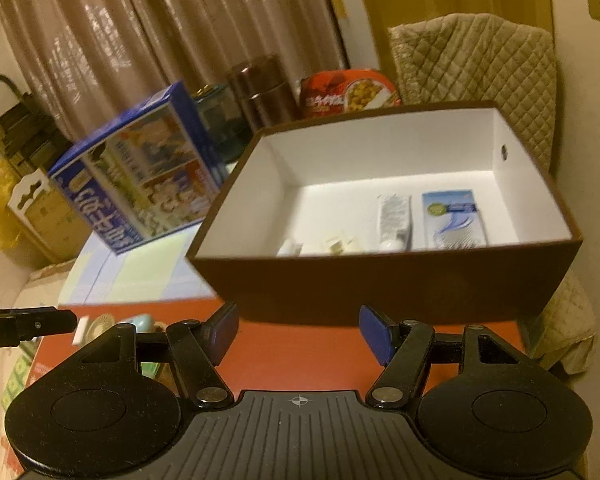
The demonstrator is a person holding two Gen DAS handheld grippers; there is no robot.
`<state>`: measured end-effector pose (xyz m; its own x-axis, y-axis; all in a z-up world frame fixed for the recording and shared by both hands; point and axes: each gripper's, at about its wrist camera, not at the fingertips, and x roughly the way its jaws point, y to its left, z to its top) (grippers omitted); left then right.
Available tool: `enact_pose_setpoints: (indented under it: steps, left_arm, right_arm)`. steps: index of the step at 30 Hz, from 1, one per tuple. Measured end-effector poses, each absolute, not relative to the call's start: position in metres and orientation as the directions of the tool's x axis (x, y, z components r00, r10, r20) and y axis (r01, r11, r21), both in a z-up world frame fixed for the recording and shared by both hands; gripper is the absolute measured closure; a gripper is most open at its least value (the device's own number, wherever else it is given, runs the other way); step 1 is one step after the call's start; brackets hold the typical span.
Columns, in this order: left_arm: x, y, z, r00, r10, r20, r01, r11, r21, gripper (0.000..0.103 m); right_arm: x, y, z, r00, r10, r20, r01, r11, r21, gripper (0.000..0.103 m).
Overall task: Organize rigid objects
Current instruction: 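Move both tools back over the items on the mat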
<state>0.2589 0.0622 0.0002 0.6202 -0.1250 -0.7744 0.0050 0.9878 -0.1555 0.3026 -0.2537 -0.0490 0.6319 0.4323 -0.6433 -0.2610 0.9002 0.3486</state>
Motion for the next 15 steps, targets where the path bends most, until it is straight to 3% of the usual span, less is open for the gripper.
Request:
enact_pose_setpoints:
  steps: [15]
  left_arm:
    - [0.206, 0.102, -0.019, 0.580, -0.065, -0.812, -0.105, 0.983, -0.153, 0.051]
  right_arm:
    - [0.268, -0.196, -0.070, 0.534, 0.493, -0.687, -0.377, 0.866, 0.329, 0.039]
